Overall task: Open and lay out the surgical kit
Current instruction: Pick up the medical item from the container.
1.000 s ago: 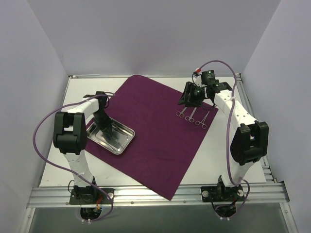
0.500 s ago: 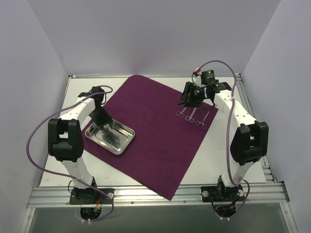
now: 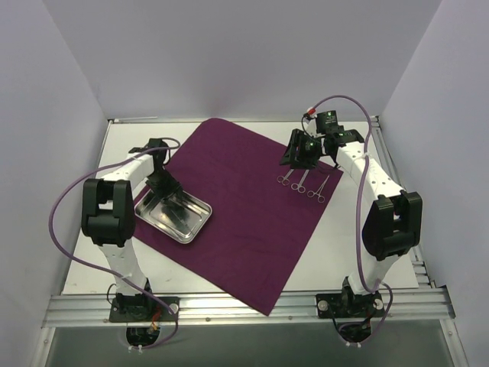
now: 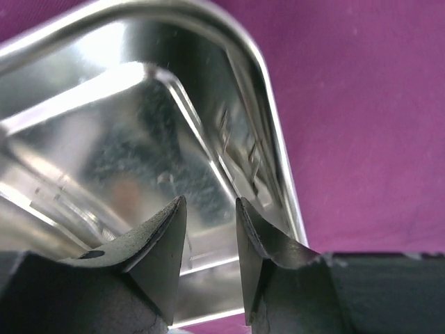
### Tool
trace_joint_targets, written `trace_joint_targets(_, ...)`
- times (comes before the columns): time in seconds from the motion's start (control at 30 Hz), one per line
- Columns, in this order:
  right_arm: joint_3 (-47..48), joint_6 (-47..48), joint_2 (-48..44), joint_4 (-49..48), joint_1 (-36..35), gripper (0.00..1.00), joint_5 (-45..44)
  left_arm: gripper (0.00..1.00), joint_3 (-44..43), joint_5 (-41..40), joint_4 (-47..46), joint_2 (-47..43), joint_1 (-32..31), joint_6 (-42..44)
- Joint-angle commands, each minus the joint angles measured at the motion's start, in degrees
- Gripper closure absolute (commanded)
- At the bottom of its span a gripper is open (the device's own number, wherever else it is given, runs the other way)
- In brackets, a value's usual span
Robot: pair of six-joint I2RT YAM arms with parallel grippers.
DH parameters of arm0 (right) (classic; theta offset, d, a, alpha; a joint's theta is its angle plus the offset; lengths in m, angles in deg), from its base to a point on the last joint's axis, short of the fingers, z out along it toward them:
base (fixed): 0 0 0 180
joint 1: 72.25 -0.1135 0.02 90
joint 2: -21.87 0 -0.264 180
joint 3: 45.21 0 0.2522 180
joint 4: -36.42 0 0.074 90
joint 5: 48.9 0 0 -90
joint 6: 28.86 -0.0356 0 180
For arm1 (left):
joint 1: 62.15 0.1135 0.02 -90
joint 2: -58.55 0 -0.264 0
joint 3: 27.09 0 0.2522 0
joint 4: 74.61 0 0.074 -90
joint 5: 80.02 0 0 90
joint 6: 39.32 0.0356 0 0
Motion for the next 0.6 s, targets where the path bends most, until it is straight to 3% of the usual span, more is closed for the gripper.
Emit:
trace_joint_targets(0.0,-0.64,0.44,-1.44,0.23,0.10,0.56,0.63,0.56,-2.23,0.23,-3.28,1.31,-0.15,-1.41)
trace_joint_targets(0.33,-1.17,0.53,-2.14,0.14,0.19,0.56,0.54,0.46,-3.11,-0.13,-3.90,4.39,-0.42,-3.52)
trace_joint_targets(0.57,-1.17,0.53,-2.06,0.14,0.19,0.56,0.63,0.50,-2.41,-0.57,-3.19,7.11,-0.41,-3.61)
